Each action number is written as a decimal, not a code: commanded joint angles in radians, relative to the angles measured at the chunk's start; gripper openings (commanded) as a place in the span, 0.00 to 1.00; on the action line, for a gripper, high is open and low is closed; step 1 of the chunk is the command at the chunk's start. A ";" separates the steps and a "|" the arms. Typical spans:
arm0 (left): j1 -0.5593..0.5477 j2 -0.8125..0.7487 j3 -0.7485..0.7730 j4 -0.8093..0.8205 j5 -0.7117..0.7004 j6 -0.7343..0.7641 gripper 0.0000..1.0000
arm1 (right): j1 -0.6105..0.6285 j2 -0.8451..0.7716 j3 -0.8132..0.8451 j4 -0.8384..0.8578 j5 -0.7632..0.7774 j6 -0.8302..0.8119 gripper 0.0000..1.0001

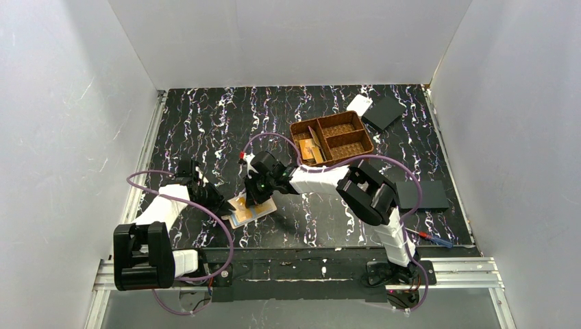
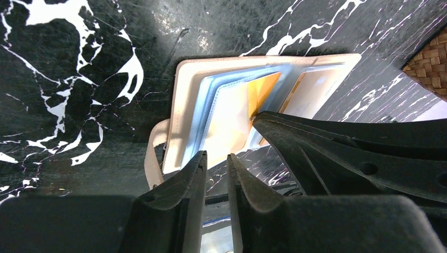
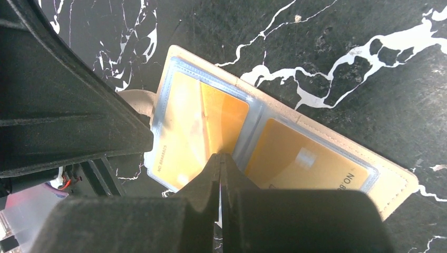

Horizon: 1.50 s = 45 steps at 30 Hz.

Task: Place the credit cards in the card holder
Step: Insert the credit card into the card holder.

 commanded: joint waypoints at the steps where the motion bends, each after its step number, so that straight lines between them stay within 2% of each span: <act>1: 0.006 0.001 -0.013 0.010 0.023 0.008 0.22 | 0.000 -0.015 -0.038 -0.037 0.043 0.007 0.01; 11: 0.006 -0.006 -0.031 0.024 0.019 0.003 0.25 | 0.000 0.003 -0.039 -0.017 0.021 0.015 0.01; 16: 0.005 -0.069 -0.034 -0.014 -0.050 -0.018 0.36 | 0.000 0.010 -0.039 -0.010 0.014 0.019 0.01; 20: 0.005 -0.078 -0.047 -0.002 -0.048 -0.029 0.40 | 0.000 0.010 -0.038 -0.010 0.013 0.018 0.01; 28: -0.001 -0.011 -0.058 0.043 0.017 -0.025 0.41 | 0.000 0.016 -0.034 -0.006 0.006 0.021 0.01; 45: -0.026 -0.065 -0.083 0.060 0.044 -0.042 0.39 | 0.001 0.022 -0.030 -0.006 0.001 0.020 0.01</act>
